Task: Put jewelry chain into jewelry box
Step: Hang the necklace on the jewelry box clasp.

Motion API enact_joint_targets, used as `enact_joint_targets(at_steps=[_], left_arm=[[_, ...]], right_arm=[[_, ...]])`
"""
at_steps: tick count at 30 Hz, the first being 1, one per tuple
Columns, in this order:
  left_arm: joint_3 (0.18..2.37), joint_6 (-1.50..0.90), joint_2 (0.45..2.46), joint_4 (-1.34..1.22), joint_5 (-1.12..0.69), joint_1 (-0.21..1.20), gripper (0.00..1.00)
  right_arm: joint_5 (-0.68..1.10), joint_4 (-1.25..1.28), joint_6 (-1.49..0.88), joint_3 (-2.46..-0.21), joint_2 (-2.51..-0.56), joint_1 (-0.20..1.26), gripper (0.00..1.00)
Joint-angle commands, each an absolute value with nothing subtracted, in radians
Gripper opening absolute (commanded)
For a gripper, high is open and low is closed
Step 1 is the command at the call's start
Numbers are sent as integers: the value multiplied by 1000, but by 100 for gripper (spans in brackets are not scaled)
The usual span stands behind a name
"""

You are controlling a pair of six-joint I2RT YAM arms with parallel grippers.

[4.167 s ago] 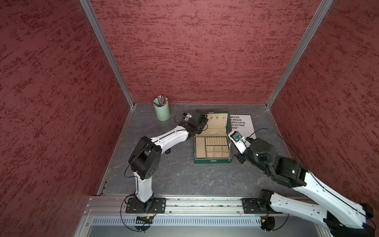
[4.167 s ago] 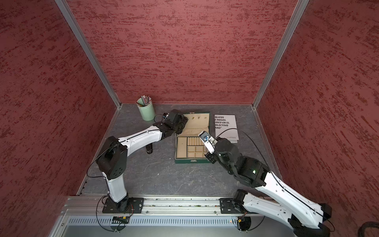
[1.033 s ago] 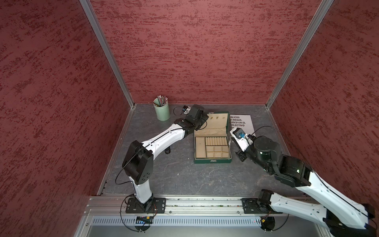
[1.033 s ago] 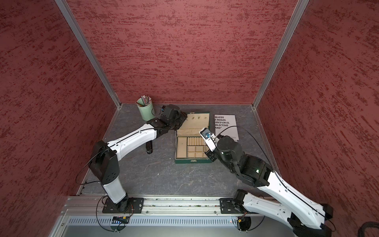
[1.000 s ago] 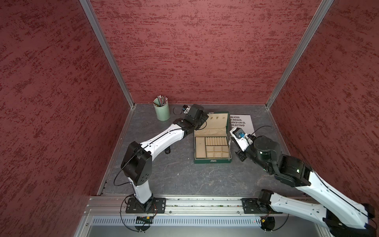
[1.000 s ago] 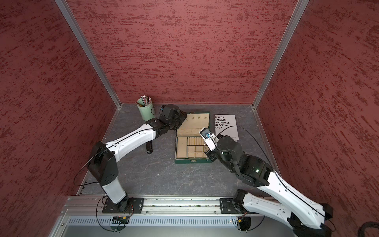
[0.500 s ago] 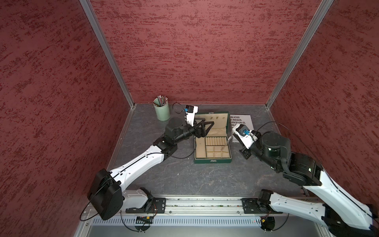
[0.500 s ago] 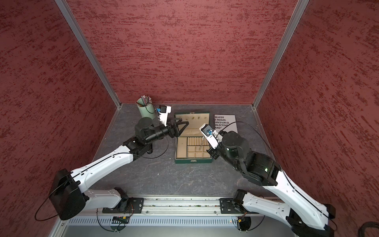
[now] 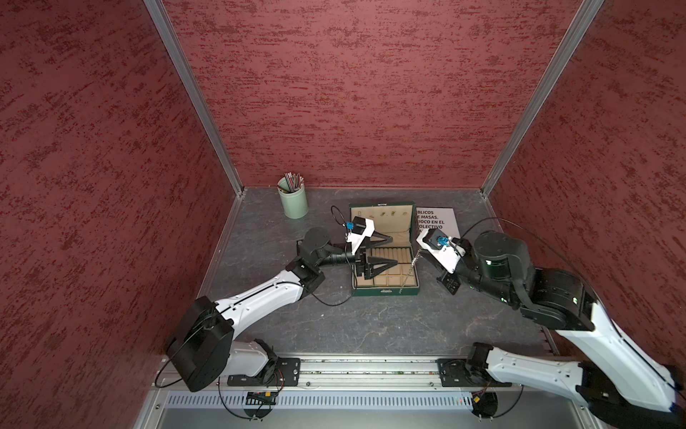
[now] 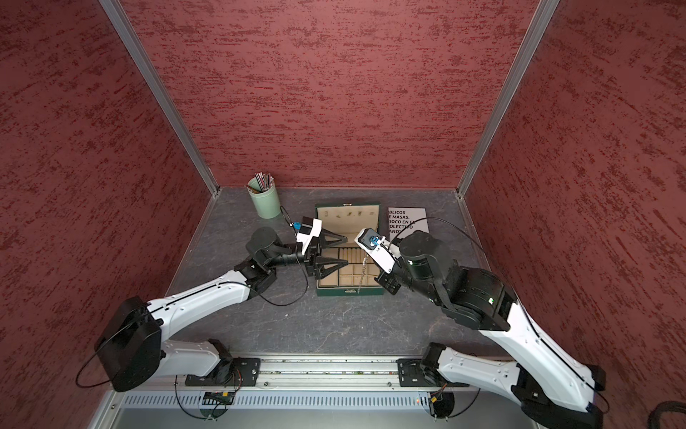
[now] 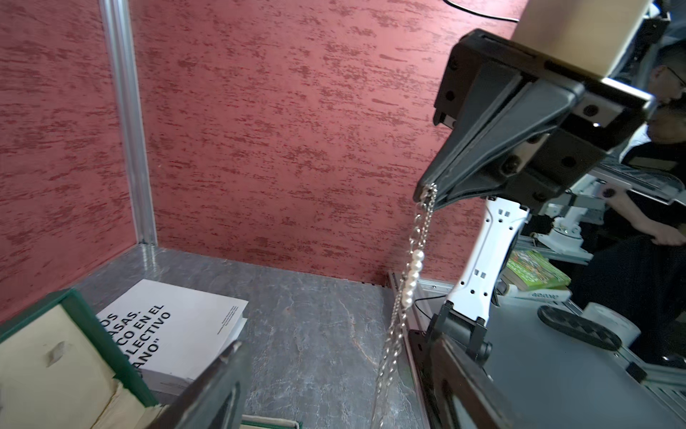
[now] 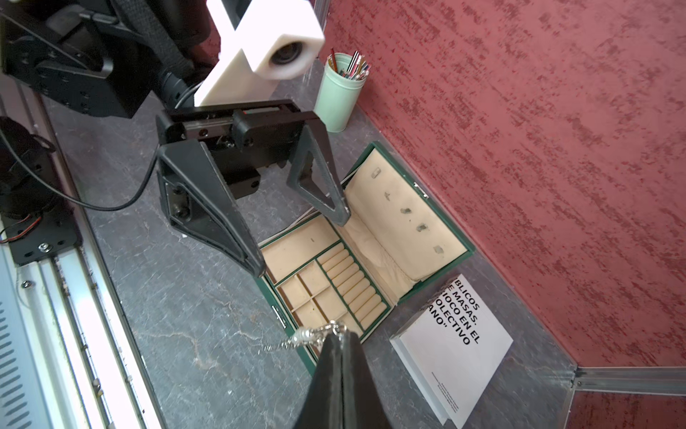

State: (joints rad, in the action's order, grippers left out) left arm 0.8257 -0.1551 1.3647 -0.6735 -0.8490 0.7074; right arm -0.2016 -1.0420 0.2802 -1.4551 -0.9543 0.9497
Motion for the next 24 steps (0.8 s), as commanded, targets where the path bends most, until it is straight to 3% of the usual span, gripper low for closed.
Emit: enact_joint_targets(at_steps=[1,24], left_arm=[[863,-103,1404,-671,-946,721,78],[972,-97,1586,-630,-1094,781,70]], right_arm=[[-142,-1082,266,-1485,-954,940,0],[-127,-1111,281,-1509,-961,940,0]])
